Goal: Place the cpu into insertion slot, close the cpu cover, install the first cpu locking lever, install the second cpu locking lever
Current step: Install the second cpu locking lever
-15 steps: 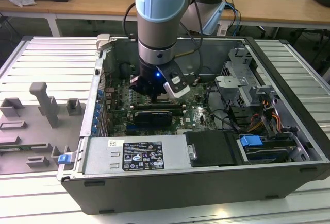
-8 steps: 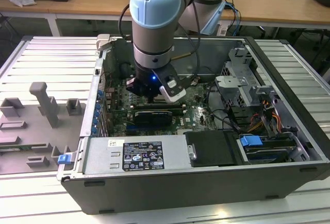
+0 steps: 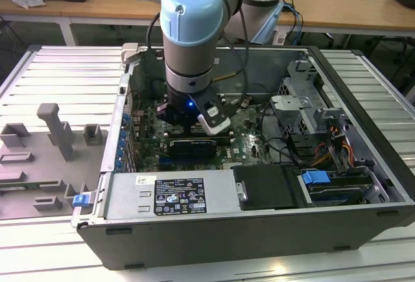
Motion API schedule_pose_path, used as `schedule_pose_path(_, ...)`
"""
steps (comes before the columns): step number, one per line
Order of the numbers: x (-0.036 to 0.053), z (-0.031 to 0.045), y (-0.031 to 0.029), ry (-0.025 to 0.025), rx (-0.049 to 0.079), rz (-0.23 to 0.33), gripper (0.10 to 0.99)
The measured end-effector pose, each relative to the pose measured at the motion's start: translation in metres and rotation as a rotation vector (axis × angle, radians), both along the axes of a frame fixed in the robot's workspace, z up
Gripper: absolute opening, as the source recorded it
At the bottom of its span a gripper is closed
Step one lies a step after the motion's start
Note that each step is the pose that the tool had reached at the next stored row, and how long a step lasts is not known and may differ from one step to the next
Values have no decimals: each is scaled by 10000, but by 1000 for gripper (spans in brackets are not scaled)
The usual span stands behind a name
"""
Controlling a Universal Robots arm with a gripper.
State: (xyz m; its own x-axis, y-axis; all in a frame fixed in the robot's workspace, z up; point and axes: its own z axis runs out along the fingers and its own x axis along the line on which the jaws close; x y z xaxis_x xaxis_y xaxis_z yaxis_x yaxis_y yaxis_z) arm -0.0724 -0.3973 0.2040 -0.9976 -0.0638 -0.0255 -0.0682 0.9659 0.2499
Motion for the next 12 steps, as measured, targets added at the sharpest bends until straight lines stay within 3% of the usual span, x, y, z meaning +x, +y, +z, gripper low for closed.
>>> schedule_pose_path(4,-16,-27,-60,0,355,-3,106)
schedule_pose_path(8,-18,-52,-62,1,467,-1,106)
schedule_pose_path(9,-24,-66,-61,-1,579,1,106)
schedule_pose_path(12,-64,-83,-61,0,749,-2,106)
